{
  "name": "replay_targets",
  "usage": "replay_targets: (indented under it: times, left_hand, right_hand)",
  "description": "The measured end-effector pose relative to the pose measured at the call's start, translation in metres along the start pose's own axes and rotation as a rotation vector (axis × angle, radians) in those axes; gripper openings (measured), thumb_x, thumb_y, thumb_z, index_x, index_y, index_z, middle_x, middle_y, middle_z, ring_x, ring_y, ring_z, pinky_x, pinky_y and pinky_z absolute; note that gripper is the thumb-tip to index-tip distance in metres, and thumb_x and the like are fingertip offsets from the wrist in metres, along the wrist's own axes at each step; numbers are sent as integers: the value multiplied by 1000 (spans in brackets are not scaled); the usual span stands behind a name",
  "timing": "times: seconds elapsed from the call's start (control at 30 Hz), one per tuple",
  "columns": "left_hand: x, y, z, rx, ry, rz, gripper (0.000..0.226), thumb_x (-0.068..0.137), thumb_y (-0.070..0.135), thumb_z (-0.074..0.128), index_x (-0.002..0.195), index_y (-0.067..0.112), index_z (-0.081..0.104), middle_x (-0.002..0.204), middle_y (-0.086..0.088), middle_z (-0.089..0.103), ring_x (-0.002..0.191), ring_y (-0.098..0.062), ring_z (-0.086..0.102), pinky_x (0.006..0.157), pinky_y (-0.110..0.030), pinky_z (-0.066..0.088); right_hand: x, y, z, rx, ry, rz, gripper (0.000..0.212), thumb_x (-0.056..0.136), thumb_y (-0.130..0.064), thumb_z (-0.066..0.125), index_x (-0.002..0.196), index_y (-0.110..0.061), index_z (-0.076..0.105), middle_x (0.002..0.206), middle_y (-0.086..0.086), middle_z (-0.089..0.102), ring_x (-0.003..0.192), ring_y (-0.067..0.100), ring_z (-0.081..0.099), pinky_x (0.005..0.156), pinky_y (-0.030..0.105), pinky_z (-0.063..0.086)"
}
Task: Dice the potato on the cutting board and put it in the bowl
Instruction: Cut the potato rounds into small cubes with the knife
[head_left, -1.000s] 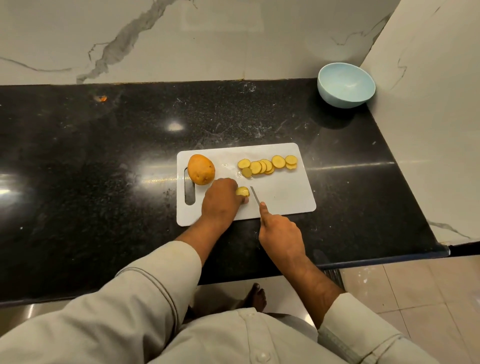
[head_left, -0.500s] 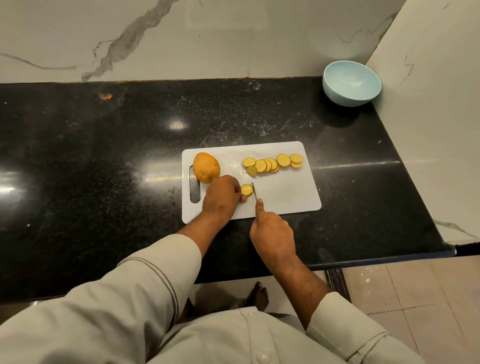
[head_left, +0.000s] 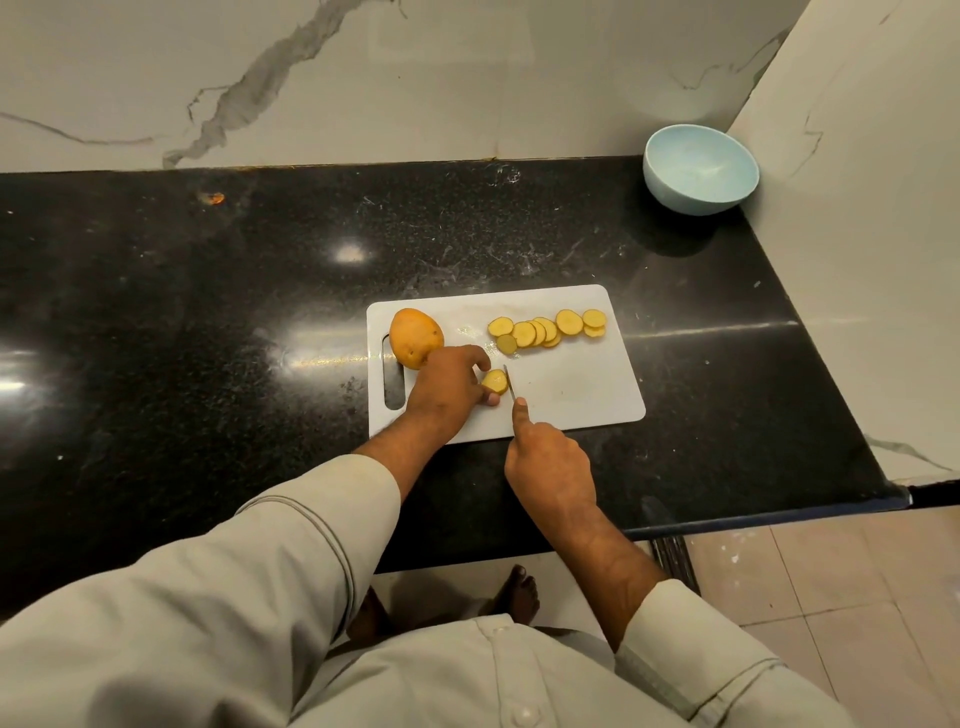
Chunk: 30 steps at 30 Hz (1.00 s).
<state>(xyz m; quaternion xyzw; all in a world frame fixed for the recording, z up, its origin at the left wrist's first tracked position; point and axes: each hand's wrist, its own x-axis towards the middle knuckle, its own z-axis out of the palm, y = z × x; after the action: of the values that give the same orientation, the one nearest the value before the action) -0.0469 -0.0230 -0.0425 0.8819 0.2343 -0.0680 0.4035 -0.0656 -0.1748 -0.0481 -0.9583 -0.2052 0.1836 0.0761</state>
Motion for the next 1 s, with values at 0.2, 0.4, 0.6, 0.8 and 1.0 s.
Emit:
replay_targets:
  times: [0.2, 0.4, 0.6, 0.8, 1.0]
  left_hand:
    - [-1, 5, 2, -1, 24, -4, 38, 71, 9, 83, 106, 11, 68, 79, -1, 59, 80, -19, 60, 72, -25, 47]
    - [1, 6, -3, 20, -49, 21, 60, 68, 13, 86, 124, 14, 62, 100, -7, 67, 86, -17, 61, 78, -25, 47]
    - [5, 4, 0, 141, -44, 37, 50, 74, 18, 80, 122, 17, 66, 114, -4, 67, 103, -21, 62, 88, -28, 48]
    - [5, 5, 6, 218, -8, 57, 44, 77, 20, 76, 120, 17, 67, 115, -5, 68, 104, -23, 62, 86, -29, 49]
    - [8, 11, 6, 353, -11, 100, 35, 82, 21, 70, 116, 15, 68, 116, -8, 66, 103, -26, 62, 87, -34, 52]
  right_hand:
    - [1, 0, 0, -9, -20, -3, 59, 102, -30, 37, 154, -21, 10, 98, 4, 58, 78, 13, 56, 71, 30, 54]
    - [1, 4, 0, 26, 13, 14, 56, 102, -29, 37, 153, -22, 14, 86, 0, 49, 70, 9, 49, 62, 23, 44]
    - [-3, 4, 1, 50, 83, -2, 56, 102, -28, 38, 153, -22, 16, 84, 0, 51, 70, 10, 51, 61, 24, 45]
    - [-1, -6, 5, 33, 116, -15, 54, 101, -26, 35, 153, -19, 20, 94, 6, 59, 79, 19, 59, 64, 32, 47]
    - [5, -15, 8, 28, 84, 12, 56, 101, -21, 36, 153, -16, 17, 98, 8, 60, 82, 23, 62, 63, 33, 48]
